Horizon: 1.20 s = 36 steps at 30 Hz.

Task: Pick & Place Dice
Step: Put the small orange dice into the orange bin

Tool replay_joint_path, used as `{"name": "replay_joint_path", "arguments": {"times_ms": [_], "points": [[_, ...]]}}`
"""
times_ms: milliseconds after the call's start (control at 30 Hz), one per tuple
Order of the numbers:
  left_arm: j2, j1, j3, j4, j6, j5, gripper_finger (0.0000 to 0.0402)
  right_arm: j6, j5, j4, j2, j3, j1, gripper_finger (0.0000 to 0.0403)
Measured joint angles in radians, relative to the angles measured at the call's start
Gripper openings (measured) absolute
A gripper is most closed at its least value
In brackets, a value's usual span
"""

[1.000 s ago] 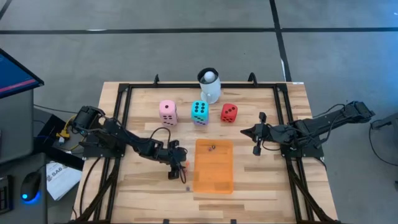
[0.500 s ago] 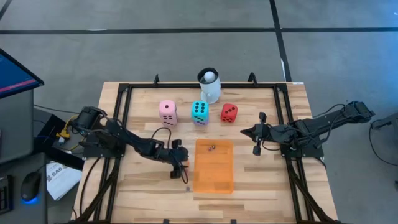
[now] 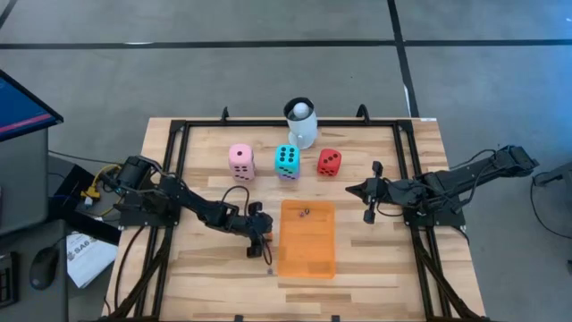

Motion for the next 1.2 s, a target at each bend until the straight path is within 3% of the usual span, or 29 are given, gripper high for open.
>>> {"name": "replay_joint_path", "arguments": {"times_ms": [533,1200], "points": [[0.0,0.0,0.0,-0.005,-0.001,0.003,0.0122,0.0,0.0,0.0,0.0,0.0,0.0,0.0],[0.0,0.0,0.0,-0.006,-0.001,0.003,0.0059,0.0,0.0,0.0,0.0,0.0,0.0,0.0]]}}
